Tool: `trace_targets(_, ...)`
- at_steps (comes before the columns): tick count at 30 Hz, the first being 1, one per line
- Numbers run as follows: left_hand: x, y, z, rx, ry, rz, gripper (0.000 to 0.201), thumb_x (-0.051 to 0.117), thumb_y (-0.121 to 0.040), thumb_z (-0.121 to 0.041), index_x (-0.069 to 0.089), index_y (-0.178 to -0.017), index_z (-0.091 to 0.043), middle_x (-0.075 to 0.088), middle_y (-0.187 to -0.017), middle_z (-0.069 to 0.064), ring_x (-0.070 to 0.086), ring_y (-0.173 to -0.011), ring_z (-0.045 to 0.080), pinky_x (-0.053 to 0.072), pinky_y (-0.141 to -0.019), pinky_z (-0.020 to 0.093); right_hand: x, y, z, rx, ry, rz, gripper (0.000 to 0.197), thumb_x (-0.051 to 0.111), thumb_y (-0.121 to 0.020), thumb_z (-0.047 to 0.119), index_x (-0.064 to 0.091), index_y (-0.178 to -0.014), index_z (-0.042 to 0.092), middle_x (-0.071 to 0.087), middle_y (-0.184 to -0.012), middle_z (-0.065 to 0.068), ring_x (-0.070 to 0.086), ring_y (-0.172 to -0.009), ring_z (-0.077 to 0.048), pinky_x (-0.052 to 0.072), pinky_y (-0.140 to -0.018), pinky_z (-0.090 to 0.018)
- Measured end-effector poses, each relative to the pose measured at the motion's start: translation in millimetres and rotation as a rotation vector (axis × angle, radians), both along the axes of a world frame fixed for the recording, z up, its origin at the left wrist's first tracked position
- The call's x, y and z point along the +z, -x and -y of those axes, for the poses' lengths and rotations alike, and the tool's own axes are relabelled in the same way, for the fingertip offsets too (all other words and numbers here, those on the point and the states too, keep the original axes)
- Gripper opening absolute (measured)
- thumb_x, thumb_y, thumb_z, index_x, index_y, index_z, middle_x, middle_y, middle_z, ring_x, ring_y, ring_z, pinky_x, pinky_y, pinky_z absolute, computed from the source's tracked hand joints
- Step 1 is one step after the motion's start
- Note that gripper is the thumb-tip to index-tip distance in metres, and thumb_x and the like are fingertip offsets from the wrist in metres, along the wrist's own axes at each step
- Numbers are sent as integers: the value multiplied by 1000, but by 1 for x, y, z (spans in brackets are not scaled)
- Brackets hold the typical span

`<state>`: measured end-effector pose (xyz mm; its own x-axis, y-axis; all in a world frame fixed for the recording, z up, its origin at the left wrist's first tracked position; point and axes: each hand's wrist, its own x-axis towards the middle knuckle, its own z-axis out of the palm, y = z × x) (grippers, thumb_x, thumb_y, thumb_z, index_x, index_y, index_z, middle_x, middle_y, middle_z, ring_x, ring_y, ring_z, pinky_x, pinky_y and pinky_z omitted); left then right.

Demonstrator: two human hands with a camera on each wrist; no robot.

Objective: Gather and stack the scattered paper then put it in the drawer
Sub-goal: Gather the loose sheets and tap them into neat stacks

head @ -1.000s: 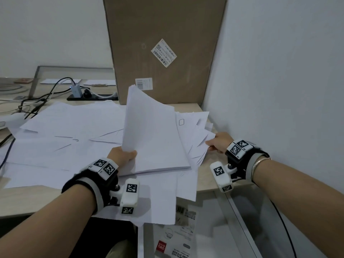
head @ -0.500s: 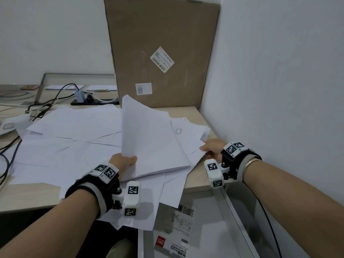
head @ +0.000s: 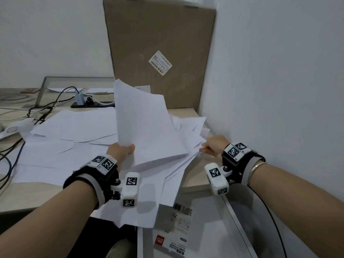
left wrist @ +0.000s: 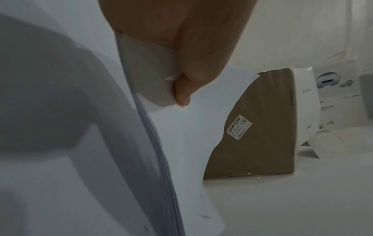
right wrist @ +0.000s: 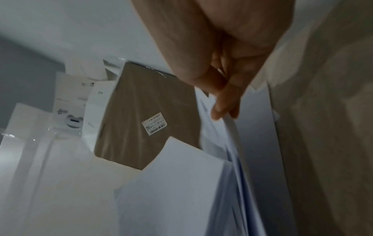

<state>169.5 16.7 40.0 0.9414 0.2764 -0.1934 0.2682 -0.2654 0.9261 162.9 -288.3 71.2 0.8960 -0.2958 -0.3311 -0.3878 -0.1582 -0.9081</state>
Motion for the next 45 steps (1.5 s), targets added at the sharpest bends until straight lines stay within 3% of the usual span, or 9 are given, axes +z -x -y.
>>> trace_targets(3,-5,6,4,-14,-76,-2,45,64,-89,-19,54,-122,10,60,-121,25,57,-111,39,46,-96,41,-5,11,-1,113,96,-160,7,50,-91,-5,53,-87,0,66,-70,-15,63,-42,-11,51,-44,-19)
trace_targets(8,-16,15,0,-8,-96,-43,47,64,-89,-19,53,-122,12,59,-122,27,57,-111,39,47,-95,43,2,16,-6,287,421,-201,7,57,-93,17,56,-87,19,60,-110,-8,60,-96,-24,49,-83,-34)
trace_targets(13,-21,18,-12,29,-110,-31,44,62,-90,-19,54,-122,10,59,-121,25,57,-111,39,44,-89,38,1,4,-23,370,688,-261,37,60,-91,35,59,-115,6,57,-115,-6,55,-118,-28,47,-80,-29)
trace_targets(19,-23,14,-46,169,-10,29,44,66,-87,-19,56,-119,9,61,-118,26,58,-108,40,47,-94,46,-9,-5,-41,288,696,-252,51,64,-87,29,51,-129,3,55,-132,-12,53,-120,-30,45,-100,-36)
trace_targets(27,-34,19,-70,149,201,48,54,76,-69,-30,60,-113,-2,64,-111,21,59,-96,34,47,-97,54,-8,-14,-63,284,452,-224,45,67,-80,12,55,-123,5,54,-132,-13,46,-94,-20,45,-66,-22)
trace_targets(31,-39,16,-69,126,215,38,41,71,-84,-22,60,-117,1,64,-111,21,60,-98,36,47,-96,55,5,-10,-80,351,453,-300,14,52,-94,7,51,-81,10,58,-104,-8,54,-80,-22,46,-64,-21)
trace_targets(35,-43,14,-80,114,281,44,50,74,-79,-25,59,-120,-1,65,-114,19,61,-104,38,46,-97,54,2,-11,-93,302,310,-330,36,59,-92,24,49,-117,0,63,-99,-20,62,-80,-28,50,-73,-28)
trace_targets(40,-43,13,-91,108,360,44,54,73,-81,-27,57,-126,-2,65,-120,15,62,-106,31,46,-98,43,-8,-16,-105,332,319,-262,24,64,-89,23,56,-83,2,61,-75,-16,60,-69,-29,53,-77,-38)
trace_targets(45,-33,9,-94,181,364,55,52,71,-84,-23,54,-126,2,62,-121,16,59,-104,31,46,-93,40,-11,-25,-91,228,202,-59,52,63,-86,6,45,-134,0,52,-133,-16,57,-99,-23,56,-81,-34)
